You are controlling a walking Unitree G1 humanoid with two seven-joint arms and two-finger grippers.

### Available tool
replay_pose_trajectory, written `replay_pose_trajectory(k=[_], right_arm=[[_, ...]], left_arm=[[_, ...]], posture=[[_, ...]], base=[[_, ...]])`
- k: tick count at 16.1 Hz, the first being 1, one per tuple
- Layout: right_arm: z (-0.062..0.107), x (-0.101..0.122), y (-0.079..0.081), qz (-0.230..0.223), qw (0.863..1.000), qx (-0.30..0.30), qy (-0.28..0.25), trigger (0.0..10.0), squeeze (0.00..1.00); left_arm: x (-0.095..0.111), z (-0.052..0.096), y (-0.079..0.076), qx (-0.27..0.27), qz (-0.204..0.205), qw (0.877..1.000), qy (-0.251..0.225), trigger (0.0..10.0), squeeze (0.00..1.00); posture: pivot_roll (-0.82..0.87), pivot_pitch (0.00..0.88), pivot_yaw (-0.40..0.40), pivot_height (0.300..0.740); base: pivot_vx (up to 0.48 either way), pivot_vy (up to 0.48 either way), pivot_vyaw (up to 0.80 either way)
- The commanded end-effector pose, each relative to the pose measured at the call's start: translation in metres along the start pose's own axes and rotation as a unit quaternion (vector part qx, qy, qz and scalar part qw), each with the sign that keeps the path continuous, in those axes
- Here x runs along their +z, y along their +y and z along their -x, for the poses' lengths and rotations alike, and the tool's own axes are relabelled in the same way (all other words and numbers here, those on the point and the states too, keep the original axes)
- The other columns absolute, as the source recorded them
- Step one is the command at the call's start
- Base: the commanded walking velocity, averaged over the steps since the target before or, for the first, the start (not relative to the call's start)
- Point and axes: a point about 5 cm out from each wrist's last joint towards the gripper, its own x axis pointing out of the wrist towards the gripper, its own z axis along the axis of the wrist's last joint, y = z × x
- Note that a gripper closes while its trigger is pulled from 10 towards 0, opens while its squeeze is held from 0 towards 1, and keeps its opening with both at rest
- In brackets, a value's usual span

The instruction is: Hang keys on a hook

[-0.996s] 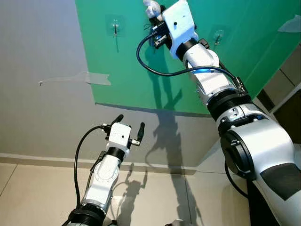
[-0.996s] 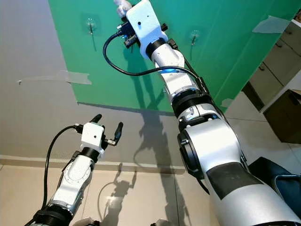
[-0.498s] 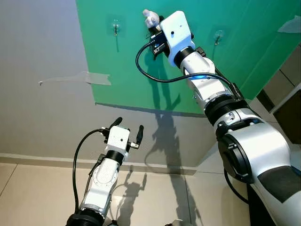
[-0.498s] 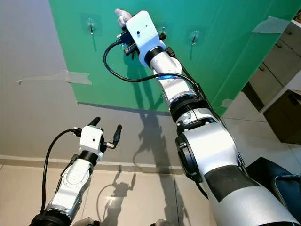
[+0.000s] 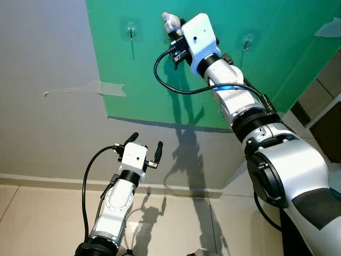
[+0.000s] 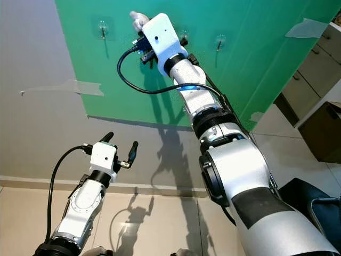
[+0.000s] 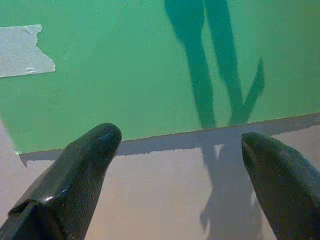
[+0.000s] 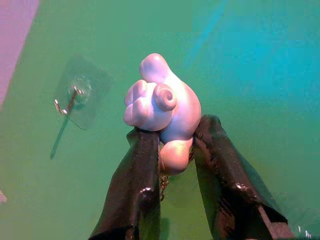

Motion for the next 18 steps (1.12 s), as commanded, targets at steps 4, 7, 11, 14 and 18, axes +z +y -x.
replay_pose_trajectory(k=[4, 7, 11, 14, 18], right_arm=[[-0.010, 0.032, -0.012, -0.014, 0.998, -0.004, -0.059, 0.0, 0.00], [-0.011, 0.034, -0.011, -0.017, 0.998, 0.004, -0.064, 0.0, 0.00], [-0.008, 0.019, -0.009, -0.009, 1.000, -0.003, -0.027, 0.0, 0.00], [-0.006, 0.010, -0.007, -0.005, 1.000, -0.005, -0.001, 0.0, 0.00], [0.001, -0.012, -0.003, -0.007, 0.998, -0.005, 0.055, 0.0, 0.00]], left_arm=[[0.004, -0.003, -0.005, -0.003, 0.002, 1.000, -0.004, 10.0, 0.00], [0.005, -0.004, -0.006, -0.003, 0.002, 1.000, -0.005, 10.0, 0.00], [0.005, -0.004, -0.006, -0.003, 0.001, 1.000, -0.005, 10.0, 0.00], [0.005, -0.003, -0.006, -0.002, 0.001, 1.000, -0.005, 10.0, 0.00], [0.005, -0.001, -0.006, -0.001, 0.000, 1.000, -0.003, 10.0, 0.00]], posture=[[-0.01, 0.000, -0.123, 0.723], [-0.02, 0.000, -0.124, 0.723], [-0.01, 0.000, -0.124, 0.723], [0.00, 0.000, -0.128, 0.723], [0.01, 0.000, -0.132, 0.723]], base=[[0.000, 0.000, 0.00], [0.000, 0.000, 0.00], [0.000, 0.000, 0.00], [0.000, 0.000, 0.00], [0.000, 0.000, 0.00]])
